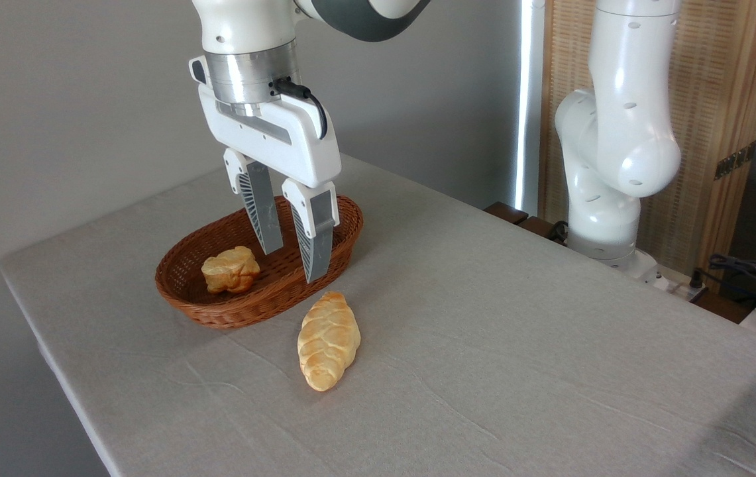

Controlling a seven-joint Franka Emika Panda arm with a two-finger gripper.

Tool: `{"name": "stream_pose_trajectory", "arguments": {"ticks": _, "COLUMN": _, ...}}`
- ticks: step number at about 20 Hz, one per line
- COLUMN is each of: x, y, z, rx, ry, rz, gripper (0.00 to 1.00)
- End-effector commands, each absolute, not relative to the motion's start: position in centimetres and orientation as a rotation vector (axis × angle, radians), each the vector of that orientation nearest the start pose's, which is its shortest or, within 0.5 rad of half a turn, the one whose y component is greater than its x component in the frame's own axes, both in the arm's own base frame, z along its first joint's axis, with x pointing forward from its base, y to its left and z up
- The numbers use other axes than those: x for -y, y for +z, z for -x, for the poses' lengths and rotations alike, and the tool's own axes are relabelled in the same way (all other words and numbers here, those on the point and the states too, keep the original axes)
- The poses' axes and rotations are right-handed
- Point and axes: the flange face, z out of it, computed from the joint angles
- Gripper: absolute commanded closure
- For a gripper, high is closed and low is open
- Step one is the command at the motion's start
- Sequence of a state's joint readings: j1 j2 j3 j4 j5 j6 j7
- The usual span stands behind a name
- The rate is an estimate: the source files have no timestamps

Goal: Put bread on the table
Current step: 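Lower the gripper into the basket onto the round bread roll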

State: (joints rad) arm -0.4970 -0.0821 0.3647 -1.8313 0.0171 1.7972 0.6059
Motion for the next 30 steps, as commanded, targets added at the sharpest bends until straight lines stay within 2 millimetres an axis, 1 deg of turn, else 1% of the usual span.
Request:
{"name": "stream_pose_trajectory", "arguments": {"ticks": 1, "x": 6.2, "y": 56.7, "z": -54.1, "rx": -1.152, "ry": -0.080, "rz": 2.921, "gripper": 0.00}}
{"name": "stream_pose_trajectory", "arguments": {"ticks": 9, "x": 6.8, "y": 56.6, "z": -54.2, "rx": -1.158, "ry": -0.098, "rz": 2.944, "gripper": 0.00}}
{"name": "stream_pose_trajectory", "arguments": {"ticks": 11, "x": 7.9, "y": 55.7, "z": -54.7, "rx": -1.174, "ry": -0.098, "rz": 2.951, "gripper": 0.00}}
{"name": "stream_pose_trajectory", "arguments": {"ticks": 13, "x": 8.9, "y": 55.6, "z": -55.2, "rx": -1.188, "ry": -0.149, "rz": 2.933, "gripper": 0.00}}
{"name": "stream_pose_trajectory", "arguments": {"ticks": 14, "x": 9.7, "y": 54.9, "z": -55.4, "rx": -1.204, "ry": -0.141, "rz": 2.926, "gripper": 0.00}}
{"name": "stream_pose_trajectory", "arguments": {"ticks": 15, "x": 10.4, "y": 54.7, "z": -55.4, "rx": -1.219, "ry": -0.135, "rz": 2.920, "gripper": 0.00}}
{"name": "stream_pose_trajectory", "arguments": {"ticks": 16, "x": 11.5, "y": 54.4, "z": -55.3, "rx": -1.244, "ry": -0.126, "rz": 2.911, "gripper": 0.00}}
{"name": "stream_pose_trajectory", "arguments": {"ticks": 17, "x": 13.0, "y": 53.7, "z": -55.2, "rx": -1.279, "ry": -0.108, "rz": 2.900, "gripper": 0.00}}
{"name": "stream_pose_trajectory", "arguments": {"ticks": 19, "x": 16.2, "y": 53.1, "z": -54.6, "rx": -1.354, "ry": -0.102, "rz": 2.877, "gripper": 0.00}}
{"name": "stream_pose_trajectory", "arguments": {"ticks": 21, "x": 18.8, "y": 52.7, "z": -53.9, "rx": -1.412, "ry": -0.092, "rz": 2.868, "gripper": 0.00}}
{"name": "stream_pose_trajectory", "arguments": {"ticks": 22, "x": 20.2, "y": 52.2, "z": -53.6, "rx": -1.429, "ry": -0.093, "rz": 2.892, "gripper": 0.00}}
{"name": "stream_pose_trajectory", "arguments": {"ticks": 24, "x": 21.9, "y": 51.8, "z": -53.6, "rx": -1.434, "ry": -0.134, "rz": 2.943, "gripper": 0.00}}
{"name": "stream_pose_trajectory", "arguments": {"ticks": 25, "x": 23.1, "y": 51.4, "z": -53.4, "rx": -1.458, "ry": -0.143, "rz": 2.938, "gripper": 0.00}}
{"name": "stream_pose_trajectory", "arguments": {"ticks": 27, "x": 24.9, "y": 50.1, "z": -53.7, "rx": -1.487, "ry": -0.169, "rz": 2.916, "gripper": 0.00}}
{"name": "stream_pose_trajectory", "arguments": {"ticks": 30, "x": 26.8, "y": 48.0, "z": -54.1, "rx": -1.518, "ry": -0.177, "rz": 2.887, "gripper": 0.00}}
